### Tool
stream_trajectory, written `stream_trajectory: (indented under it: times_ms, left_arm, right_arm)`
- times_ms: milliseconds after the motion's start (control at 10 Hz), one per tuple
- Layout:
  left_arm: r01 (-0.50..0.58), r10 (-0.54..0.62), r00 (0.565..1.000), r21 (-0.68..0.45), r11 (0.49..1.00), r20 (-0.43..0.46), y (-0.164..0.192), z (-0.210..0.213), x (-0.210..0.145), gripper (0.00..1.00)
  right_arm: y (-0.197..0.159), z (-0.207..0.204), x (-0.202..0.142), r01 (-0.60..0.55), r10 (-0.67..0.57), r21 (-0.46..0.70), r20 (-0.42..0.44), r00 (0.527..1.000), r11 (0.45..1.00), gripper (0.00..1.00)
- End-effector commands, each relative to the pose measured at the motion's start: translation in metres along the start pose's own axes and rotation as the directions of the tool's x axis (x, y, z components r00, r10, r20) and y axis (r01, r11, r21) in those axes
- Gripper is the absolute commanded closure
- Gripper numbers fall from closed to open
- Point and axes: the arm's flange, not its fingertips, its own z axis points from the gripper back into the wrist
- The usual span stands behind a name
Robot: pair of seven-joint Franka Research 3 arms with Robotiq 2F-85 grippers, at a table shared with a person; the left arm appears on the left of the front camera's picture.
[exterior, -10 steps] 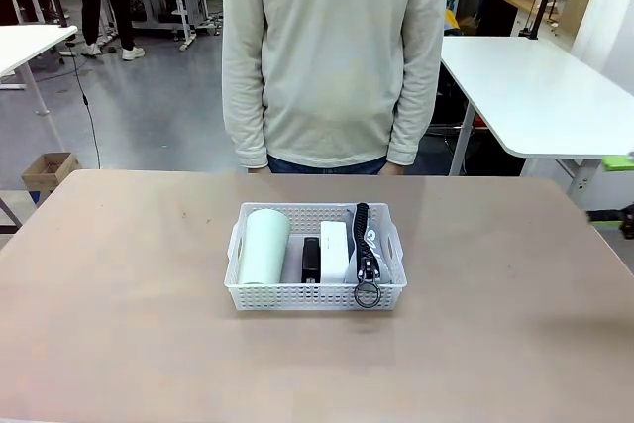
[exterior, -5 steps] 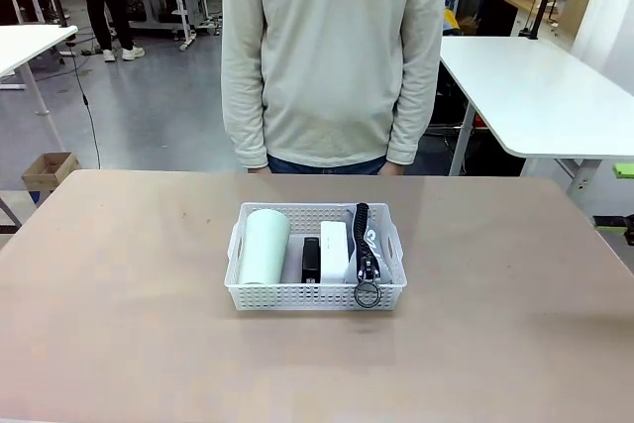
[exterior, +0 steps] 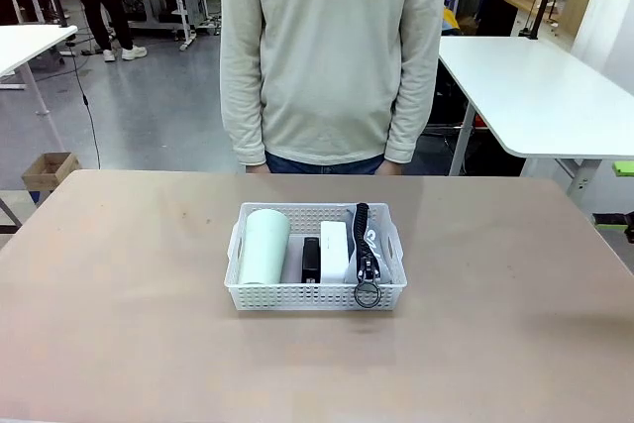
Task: Efficiently arrange items inside the basket to fit them all.
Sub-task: Pick up the Reusable plastic cup and place it inside the Organizing basket.
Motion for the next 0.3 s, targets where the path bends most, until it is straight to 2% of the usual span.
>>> stream_trajectory:
  times_ms: [0, 200]
  left_arm:
    - [0.004, -0.004, 1.000, 0.000, 1.000, -0.007, -0.0020, 0.0013, -0.0022, 0.00]
    - [0.004, -0.004, 1.000, 0.000, 1.000, -0.007, -0.0020, 0.0013, -0.0022, 0.00]
  right_arm:
    - [0.0060, 0.0020, -0.0012, 0.023, -0.023, 0.001, -0.003, 1.000, 1.000, 0.00]
    - [0.0060, 0.0020, -0.0012, 0.023, -0.023, 0.001, -0.003, 1.000, 1.000, 0.00]
